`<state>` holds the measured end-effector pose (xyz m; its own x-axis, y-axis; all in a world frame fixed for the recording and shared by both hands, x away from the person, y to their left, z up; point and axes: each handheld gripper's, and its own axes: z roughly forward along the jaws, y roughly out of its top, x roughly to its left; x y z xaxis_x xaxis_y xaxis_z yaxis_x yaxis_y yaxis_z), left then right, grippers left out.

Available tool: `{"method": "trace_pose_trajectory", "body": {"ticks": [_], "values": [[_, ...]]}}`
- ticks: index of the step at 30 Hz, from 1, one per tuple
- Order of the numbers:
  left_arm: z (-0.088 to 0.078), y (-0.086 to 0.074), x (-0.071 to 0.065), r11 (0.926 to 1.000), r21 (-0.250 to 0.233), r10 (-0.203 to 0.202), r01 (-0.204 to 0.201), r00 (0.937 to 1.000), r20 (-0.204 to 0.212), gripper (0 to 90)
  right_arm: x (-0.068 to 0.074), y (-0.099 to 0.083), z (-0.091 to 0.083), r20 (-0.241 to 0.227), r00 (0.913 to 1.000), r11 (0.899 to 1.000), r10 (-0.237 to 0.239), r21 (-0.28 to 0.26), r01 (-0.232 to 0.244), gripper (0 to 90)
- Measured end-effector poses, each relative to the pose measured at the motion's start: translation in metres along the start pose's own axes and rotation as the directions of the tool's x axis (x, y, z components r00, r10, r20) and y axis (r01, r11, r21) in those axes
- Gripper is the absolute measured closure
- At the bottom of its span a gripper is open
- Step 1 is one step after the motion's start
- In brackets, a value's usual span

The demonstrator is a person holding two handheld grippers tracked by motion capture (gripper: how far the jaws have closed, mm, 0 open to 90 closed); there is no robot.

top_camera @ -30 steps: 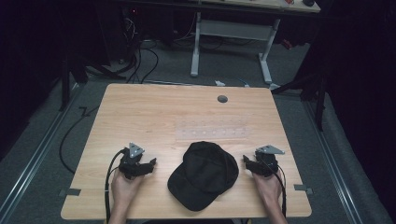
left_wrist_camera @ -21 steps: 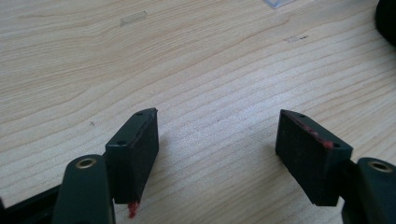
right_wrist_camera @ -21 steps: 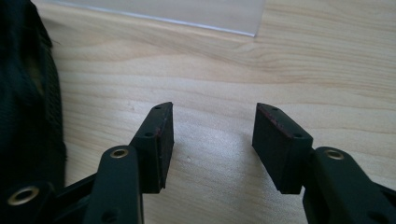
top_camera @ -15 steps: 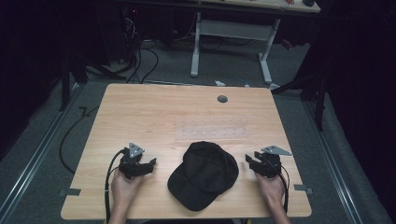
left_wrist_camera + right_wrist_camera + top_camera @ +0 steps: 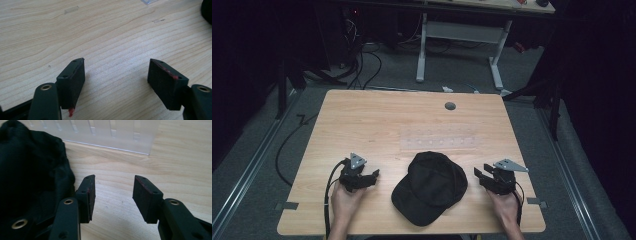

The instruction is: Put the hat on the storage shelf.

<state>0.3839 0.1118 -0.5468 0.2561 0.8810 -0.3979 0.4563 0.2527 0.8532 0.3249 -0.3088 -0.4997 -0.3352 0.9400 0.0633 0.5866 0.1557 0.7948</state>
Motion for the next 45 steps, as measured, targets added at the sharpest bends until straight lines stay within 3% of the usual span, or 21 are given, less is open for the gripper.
{"method": "trace_pose_trajectory", "body": {"ticks": [1,7,8,10,14,23,30,37,45], "values": [[0.0,0.0,0.0,1.0,0.0,0.0,0.0,1.0,0.0,30.7,0.006,0.002,-0.006,-0.013,0.9996,1.0,-0.026,-0.014,0.026,54.1],[0.0,0.0,0.0,1.0,-0.001,-0.001,0.001,1.0,-0.002,30.8,0.017,0.007,-0.016,-0.058,0.9966,0.998,-0.059,-0.036,0.057,56.6],[0.0,0.0,0.0,1.0,-0.001,-0.002,0.002,1.0,-0.002,30.8,0.023,0.009,-0.017,-0.062,0.9937,0.995,-0.093,-0.04,0.091,58.4],[0.0,0.0,0.0,1.0,0.0,-0.001,0.001,1.0,-0.003,30.8,0.029,0.009,-0.018,-0.066,0.9906,0.992,-0.119,-0.039,0.117,59.9],[0.0,0.0,0.0,1.0,-0.001,-0.001,0.001,1.0,-0.003,30.8,0.038,0.012,-0.02,-0.101,0.9842,0.989,-0.146,-0.051,0.141,61.8],[0.0,0.0,0.0,1.0,-0.002,-0.002,0.002,1.0,-0.004,30.8,0.053,0.019,-0.027,-0.154,0.9749,0.986,-0.16,-0.072,0.151,62.3],[0.0,0.0,0.0,1.0,-0.002,-0.002,0.002,1.0,-0.004,30.8,0.064,0.022,-0.024,-0.181,0.9713,0.988,-0.155,-0.058,0.147,61.0],[0.0,0.0,0.0,1.0,-0.003,-0.002,0.002,1.0,-0.004,30.7,0.069,0.022,-0.016,-0.189,0.9719,0.99,-0.141,-0.035,0.136,59.8],[0.0,0.0,0.0,1.0,-0.002,-0.002,0.002,1.0,-0.004,30.6,0.071,0.022,-0.004,-0.171,0.98,0.995,-0.102,-0.011,0.102,59.3]]}}
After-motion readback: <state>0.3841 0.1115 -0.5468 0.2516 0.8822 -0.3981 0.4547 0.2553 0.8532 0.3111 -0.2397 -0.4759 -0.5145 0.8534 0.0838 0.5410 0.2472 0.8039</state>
